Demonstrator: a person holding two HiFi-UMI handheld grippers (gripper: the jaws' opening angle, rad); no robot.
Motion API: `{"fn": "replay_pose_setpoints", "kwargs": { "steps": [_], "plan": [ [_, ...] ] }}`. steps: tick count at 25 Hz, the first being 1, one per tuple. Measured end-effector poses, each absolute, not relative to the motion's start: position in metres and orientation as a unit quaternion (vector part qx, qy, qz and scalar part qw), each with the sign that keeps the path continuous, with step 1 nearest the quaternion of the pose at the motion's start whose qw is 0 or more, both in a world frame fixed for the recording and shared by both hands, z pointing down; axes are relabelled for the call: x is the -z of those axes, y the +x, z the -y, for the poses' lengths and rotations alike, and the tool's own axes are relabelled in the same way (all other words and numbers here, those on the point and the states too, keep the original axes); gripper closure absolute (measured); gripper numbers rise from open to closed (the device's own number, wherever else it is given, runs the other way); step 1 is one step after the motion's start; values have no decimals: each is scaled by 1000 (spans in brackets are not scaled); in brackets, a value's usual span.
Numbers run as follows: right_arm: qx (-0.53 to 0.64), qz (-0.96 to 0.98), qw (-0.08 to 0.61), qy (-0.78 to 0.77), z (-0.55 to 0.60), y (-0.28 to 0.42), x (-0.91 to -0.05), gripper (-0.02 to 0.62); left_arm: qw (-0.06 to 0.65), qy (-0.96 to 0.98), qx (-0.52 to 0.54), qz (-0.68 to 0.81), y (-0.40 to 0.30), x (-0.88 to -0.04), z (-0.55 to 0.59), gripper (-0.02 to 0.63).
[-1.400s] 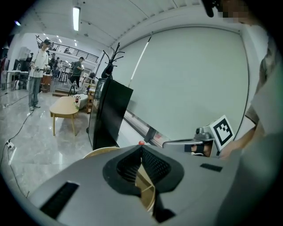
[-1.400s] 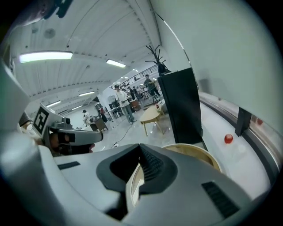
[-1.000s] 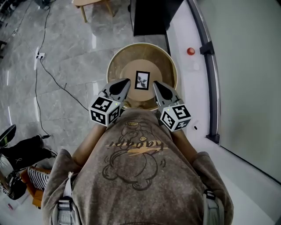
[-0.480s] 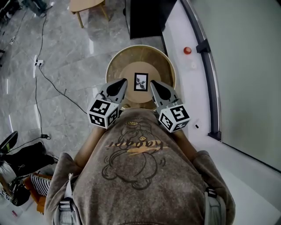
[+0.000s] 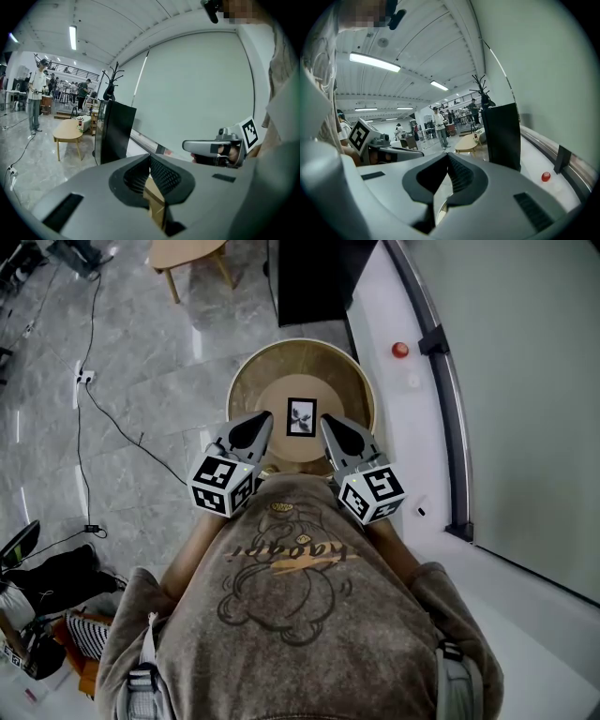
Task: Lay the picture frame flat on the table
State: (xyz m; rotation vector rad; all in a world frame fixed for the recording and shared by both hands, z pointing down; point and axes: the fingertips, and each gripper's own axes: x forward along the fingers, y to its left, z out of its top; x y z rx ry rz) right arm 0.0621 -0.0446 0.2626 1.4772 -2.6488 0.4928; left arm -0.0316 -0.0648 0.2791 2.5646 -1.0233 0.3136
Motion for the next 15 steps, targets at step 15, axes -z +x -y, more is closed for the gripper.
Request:
{"fn": "replay_pose_setpoints", "kwargs": {
  "steps": [15],
  "plan": [
    [-167,860,29,481,35,67,-269,577,182,903,-113,372,-31,-280,57,588]
  ]
}}
